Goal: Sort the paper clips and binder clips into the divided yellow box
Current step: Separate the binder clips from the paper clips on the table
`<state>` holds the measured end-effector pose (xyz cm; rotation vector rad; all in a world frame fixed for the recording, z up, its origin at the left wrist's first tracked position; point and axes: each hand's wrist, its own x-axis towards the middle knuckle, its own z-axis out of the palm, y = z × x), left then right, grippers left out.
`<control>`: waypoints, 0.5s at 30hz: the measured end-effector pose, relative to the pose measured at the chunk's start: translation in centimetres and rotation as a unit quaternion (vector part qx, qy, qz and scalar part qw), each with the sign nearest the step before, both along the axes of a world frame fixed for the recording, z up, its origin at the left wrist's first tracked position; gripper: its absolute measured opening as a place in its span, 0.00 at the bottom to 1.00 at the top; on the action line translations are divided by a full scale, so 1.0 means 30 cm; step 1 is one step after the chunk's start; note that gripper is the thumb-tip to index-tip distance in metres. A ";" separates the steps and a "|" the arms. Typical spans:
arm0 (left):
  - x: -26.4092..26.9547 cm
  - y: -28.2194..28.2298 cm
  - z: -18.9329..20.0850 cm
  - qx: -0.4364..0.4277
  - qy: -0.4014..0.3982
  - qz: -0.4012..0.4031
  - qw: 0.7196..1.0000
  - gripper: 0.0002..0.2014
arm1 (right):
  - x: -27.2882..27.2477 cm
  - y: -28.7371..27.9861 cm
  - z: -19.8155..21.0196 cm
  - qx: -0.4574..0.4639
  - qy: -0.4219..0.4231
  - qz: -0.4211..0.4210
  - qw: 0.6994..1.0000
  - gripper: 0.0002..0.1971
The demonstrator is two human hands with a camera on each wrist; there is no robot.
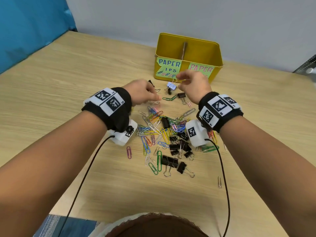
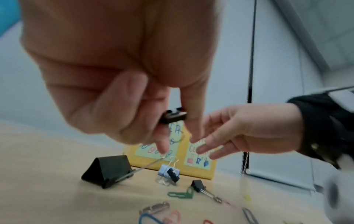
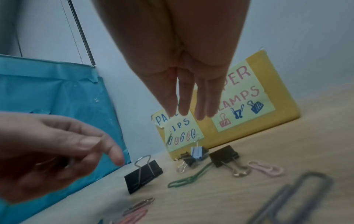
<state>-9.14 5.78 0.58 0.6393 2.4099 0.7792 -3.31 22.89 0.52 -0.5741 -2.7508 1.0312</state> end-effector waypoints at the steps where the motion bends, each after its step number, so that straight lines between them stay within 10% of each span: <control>1: -0.015 0.003 0.004 0.024 0.012 0.035 0.999 0.15 | 0.001 0.000 0.001 0.019 -0.007 0.002 1.000 0.17; 11: -0.025 -0.030 -0.048 -0.026 0.220 0.060 0.973 0.19 | 0.048 -0.021 -0.006 0.124 -0.200 0.137 0.962 0.12; 15: 0.048 -0.002 -0.069 -0.051 0.114 -0.137 0.983 0.20 | 0.062 -0.097 -0.002 0.144 -0.303 0.245 0.910 0.12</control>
